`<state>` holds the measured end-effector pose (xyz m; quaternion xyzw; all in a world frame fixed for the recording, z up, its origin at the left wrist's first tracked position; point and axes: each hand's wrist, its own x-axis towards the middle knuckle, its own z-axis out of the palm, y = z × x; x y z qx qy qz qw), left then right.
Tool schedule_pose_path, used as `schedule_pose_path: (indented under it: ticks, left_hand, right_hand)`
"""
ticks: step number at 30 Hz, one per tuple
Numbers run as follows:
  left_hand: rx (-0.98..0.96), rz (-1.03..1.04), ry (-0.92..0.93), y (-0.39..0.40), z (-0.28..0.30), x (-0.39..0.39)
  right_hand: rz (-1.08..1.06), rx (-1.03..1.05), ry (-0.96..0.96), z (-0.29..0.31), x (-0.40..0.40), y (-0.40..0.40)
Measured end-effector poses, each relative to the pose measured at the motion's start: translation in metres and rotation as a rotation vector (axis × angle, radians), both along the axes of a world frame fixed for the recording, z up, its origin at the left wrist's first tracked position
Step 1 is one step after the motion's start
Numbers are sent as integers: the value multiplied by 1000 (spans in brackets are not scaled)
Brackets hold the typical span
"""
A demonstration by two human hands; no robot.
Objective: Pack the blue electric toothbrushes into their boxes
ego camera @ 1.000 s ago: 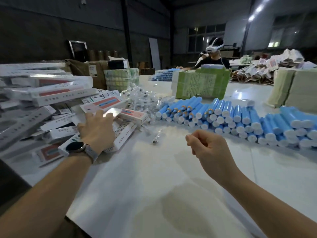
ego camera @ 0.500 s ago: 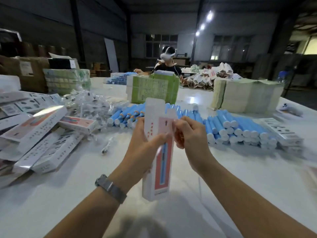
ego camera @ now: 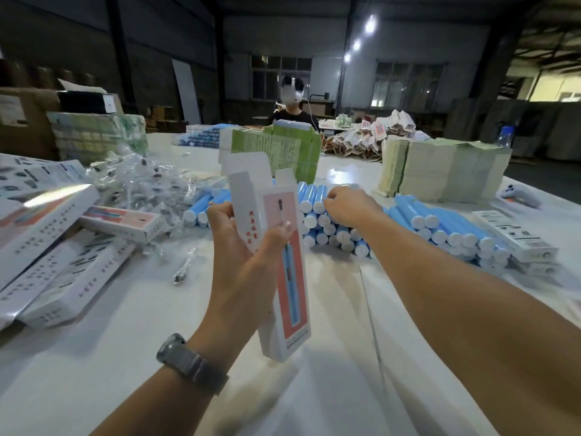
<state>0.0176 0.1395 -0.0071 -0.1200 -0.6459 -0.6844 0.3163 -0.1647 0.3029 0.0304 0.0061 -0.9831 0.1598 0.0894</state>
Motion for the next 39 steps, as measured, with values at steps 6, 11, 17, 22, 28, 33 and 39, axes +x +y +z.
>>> schedule_pose_path:
  ticks: [6,11,17,22,28,33,39]
  left_hand:
    - [-29,-18,1,1,-2,-2]
    - [-61,-2,11,1,-2,-3]
    - [-80,-1,15,-1,-5,-6]
    - [-63,0,1,0,-3,-5]
    - [-82,22,-8,-2,-2,-6]
    - [-97,27,-4,-2,-3,-6]
    - [-139,81,-15,-4,-3,-7]
  right_hand:
    - [32,208,-44,3,-1,1]
    - [-31,302,68,4,-3,6]
    - [-16,431,48,-2,-8,11]
    - [-39,241,31,2,-6,15]
    - [-210,-504,286,23,27,36]
    - [-108,-1778,109,17,80,30]
    - [451,-1869,-294,21,139,0]
